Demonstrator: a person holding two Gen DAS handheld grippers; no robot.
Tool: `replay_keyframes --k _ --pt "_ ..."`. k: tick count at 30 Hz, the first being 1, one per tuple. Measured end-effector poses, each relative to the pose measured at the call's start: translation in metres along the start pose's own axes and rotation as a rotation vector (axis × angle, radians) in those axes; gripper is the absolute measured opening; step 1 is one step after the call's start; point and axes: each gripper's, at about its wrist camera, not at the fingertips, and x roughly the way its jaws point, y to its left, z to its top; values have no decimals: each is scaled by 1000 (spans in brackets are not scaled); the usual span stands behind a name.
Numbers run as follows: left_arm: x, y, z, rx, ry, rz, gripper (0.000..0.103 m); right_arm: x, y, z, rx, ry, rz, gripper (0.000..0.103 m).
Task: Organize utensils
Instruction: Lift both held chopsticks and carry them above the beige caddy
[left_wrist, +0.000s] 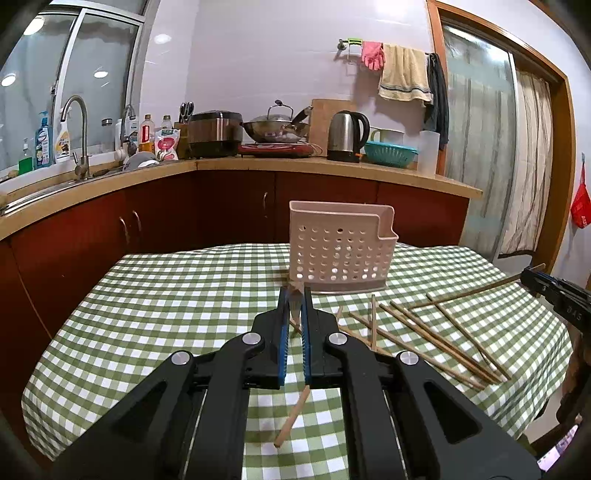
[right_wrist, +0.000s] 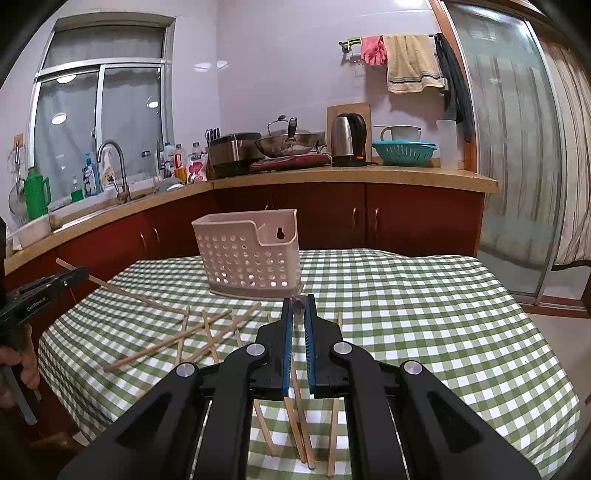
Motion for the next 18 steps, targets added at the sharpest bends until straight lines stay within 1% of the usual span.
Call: replay_keyframes --k 8,18 --pt "2 3 16 3 -27 8 6 0 3 17 -5 -37 9 7" --pt "1 4 34 -3 -61 -7 6 0 6 36 -6 -76 35 7"
